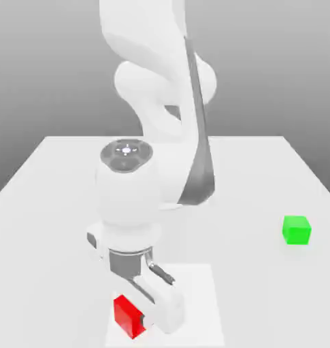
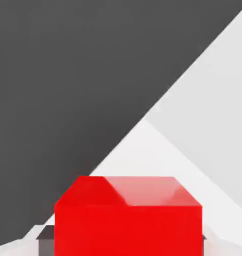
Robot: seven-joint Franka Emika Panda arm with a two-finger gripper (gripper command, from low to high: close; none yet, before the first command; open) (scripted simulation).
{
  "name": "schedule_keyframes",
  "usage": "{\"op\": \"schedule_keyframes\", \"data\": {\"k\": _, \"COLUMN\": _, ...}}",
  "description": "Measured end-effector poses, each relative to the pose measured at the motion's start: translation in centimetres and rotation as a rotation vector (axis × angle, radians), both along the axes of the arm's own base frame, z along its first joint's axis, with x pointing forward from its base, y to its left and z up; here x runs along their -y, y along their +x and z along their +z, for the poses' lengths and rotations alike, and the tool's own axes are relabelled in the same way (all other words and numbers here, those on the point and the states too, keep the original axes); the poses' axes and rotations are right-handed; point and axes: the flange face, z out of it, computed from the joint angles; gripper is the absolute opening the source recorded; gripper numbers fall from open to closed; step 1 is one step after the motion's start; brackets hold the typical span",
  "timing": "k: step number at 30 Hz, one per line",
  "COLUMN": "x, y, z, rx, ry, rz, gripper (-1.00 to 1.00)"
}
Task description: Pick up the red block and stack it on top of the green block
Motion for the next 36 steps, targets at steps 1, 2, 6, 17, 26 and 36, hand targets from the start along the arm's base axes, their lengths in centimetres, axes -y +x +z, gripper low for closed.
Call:
{"op": "schedule_keyframes", "data": {"k": 1, "x": -1.9, "y": -0.2, "z": 0.8, "rx": 0.002, "ry": 0.005, "rz": 0.041, "gripper": -1.0}}
{"op": "schedule_keyframes", "data": {"k": 2, "x": -4.2, "y": -0.5, "z": 1.4, "rx": 0.004, "ry": 0.011, "rz": 0.092, "gripper": -1.0}}
{"op": "schedule_keyframes", "data": {"k": 6, "x": -14.7, "y": -3.3, "z": 3.0, "rx": 0.009, "ry": 0.031, "rz": 0.334, "gripper": -1.0}}
{"op": "schedule_keyframes", "data": {"k": 17, "x": -33.9, "y": -20.6, "z": 4.7, "rx": 0.001, "ry": 0.024, "rz": 0.982, "gripper": -1.0}}
{"op": "schedule_keyframes", "data": {"k": 26, "x": -36.8, "y": -27.3, "z": 2.4, "rx": 0.007, "ry": -0.011, "rz": 1.186, "gripper": -1.0}}
{"op": "schedule_keyframes", "data": {"k": 36, "x": -36.6, "y": -27.7, "z": -2.0, "rx": 0.002, "ry": -0.004, "rz": 1.191, "gripper": 1.0}}
